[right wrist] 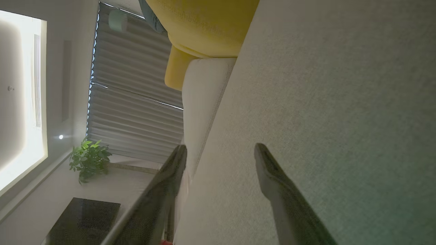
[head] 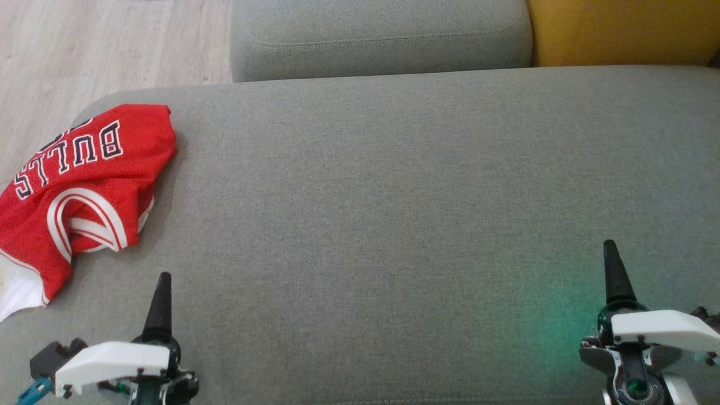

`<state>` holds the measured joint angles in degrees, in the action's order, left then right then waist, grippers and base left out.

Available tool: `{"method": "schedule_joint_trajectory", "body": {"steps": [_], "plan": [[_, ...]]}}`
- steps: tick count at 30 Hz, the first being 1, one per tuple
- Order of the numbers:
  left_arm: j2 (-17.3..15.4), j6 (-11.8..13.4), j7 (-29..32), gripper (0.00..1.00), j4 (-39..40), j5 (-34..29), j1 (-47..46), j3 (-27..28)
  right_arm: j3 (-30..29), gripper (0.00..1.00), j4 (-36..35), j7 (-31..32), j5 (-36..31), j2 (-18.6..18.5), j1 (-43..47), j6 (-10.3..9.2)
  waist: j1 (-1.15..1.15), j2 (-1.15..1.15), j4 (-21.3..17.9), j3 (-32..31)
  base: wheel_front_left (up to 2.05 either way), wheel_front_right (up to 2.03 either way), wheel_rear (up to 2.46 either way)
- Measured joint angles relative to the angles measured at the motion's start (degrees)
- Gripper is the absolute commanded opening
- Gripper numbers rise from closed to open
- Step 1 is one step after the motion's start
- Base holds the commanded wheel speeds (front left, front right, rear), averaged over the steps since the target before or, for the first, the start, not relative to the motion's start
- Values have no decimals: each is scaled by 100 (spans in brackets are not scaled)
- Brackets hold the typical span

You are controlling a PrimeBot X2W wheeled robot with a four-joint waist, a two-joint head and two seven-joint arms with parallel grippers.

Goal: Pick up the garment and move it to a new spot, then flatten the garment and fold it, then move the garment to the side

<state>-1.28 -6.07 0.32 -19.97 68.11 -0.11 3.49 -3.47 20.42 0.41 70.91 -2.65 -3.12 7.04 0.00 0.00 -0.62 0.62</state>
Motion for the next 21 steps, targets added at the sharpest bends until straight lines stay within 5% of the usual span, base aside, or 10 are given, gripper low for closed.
{"method": "schedule_joint_trajectory", "body": {"steps": [21], "plan": [[-12, 62, -333, 100, 92, -1624, -18, -97, 224, 100, 10, -311, -1490, -12, -69, 0, 0, 0, -58, -14, 0, 0, 0]]}}
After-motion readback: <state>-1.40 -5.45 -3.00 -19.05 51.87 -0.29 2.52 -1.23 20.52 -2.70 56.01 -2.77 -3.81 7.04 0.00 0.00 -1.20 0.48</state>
